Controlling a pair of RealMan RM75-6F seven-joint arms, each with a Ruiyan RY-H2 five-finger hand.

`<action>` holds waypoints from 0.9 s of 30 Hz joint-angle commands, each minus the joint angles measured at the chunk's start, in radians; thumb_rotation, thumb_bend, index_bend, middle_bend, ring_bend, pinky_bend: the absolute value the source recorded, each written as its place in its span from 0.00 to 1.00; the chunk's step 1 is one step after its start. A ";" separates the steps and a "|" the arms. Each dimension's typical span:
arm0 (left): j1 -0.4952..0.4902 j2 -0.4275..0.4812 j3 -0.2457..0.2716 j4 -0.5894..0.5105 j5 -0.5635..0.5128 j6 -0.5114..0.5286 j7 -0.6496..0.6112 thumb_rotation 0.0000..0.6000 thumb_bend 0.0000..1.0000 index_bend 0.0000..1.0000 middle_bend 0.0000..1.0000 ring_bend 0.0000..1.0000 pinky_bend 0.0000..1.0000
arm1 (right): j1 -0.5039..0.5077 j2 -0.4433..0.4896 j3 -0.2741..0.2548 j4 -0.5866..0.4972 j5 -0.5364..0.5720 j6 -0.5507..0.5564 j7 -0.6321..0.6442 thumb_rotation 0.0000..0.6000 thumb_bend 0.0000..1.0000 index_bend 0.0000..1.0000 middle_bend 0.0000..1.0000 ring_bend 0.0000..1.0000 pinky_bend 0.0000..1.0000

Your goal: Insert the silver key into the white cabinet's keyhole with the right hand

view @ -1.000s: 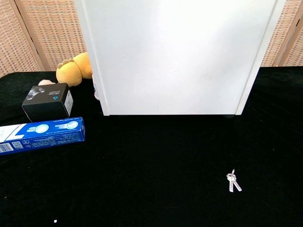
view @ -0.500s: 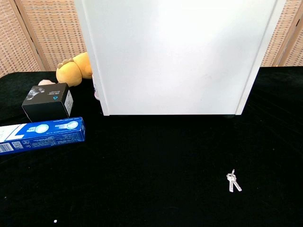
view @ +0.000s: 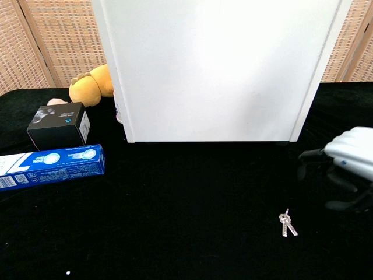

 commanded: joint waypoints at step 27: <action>-0.011 -0.023 -0.006 0.010 -0.035 -0.026 0.040 1.00 0.00 0.00 0.00 0.00 0.00 | 0.106 -0.172 -0.048 0.262 -0.056 -0.090 0.080 1.00 0.56 0.53 0.89 0.89 1.00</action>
